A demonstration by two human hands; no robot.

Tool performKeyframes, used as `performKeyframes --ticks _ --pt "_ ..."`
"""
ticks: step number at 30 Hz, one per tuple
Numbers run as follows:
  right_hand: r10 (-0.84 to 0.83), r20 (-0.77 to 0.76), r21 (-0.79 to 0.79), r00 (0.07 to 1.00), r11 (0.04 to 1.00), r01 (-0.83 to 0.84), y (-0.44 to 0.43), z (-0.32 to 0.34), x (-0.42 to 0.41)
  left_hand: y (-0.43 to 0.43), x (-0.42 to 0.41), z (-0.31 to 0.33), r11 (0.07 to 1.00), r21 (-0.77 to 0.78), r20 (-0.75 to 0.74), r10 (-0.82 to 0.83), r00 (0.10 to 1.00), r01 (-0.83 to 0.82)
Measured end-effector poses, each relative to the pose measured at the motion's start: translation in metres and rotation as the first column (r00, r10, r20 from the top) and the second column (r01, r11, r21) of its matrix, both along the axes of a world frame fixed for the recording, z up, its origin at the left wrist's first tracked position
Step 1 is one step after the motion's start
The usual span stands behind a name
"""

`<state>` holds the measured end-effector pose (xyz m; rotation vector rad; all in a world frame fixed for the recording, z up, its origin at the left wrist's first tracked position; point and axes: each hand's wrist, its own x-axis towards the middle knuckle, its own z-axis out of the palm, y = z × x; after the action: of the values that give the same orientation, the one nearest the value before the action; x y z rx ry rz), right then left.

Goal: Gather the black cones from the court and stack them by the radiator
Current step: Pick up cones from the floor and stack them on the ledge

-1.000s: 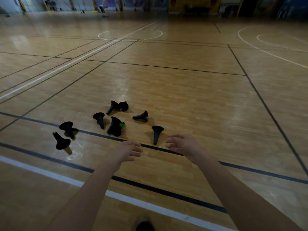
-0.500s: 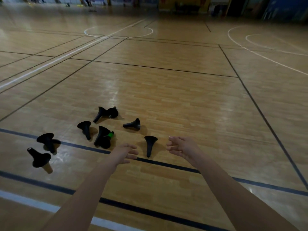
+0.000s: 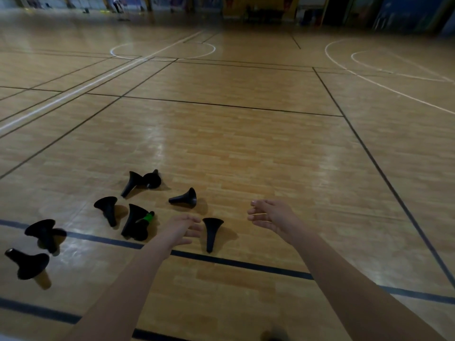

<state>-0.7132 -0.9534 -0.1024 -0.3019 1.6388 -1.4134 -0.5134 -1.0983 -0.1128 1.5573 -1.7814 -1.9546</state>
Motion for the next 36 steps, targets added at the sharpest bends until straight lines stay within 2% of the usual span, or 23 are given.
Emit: performKeyframes --ticks 4,5,8,14,21,29,36 --pt "0.011 -0.015 -0.001 1.000 1.000 -0.011 -0.011 0.001 -0.071 -0.002 -0.062 0.000 0.999 0.026 0.015 0.039 0.999 -0.039" --pt "0.036 -0.031 -0.007 0.999 0.999 -0.036 -0.016 0.003 -0.113 -0.004 -0.103 -0.001 0.997 0.033 0.008 0.072 0.997 -0.072" --pt "0.040 -0.015 -0.010 0.999 0.999 -0.040 -0.024 -0.002 -0.131 -0.010 -0.110 0.000 0.996 0.049 0.015 0.080 0.997 -0.080" --pt "0.203 -0.062 0.009 0.977 0.979 -0.203 -0.054 -0.005 -0.198 -0.017 -0.174 0.002 0.981 0.021 -0.005 0.192 0.981 -0.192" --pt "0.310 -0.062 0.052 0.949 0.950 -0.307 -0.120 -0.011 -0.224 -0.055 -0.202 -0.007 0.965 0.052 0.047 0.255 0.966 -0.258" --pt "0.443 -0.047 0.139 0.895 0.890 -0.434 -0.238 -0.031 -0.241 -0.152 -0.215 -0.038 0.913 0.138 0.064 0.378 0.924 -0.383" --pt "0.537 -0.048 0.181 0.842 0.834 -0.522 -0.340 -0.044 -0.241 -0.228 -0.217 -0.050 0.888 0.141 0.078 0.430 0.899 -0.437"
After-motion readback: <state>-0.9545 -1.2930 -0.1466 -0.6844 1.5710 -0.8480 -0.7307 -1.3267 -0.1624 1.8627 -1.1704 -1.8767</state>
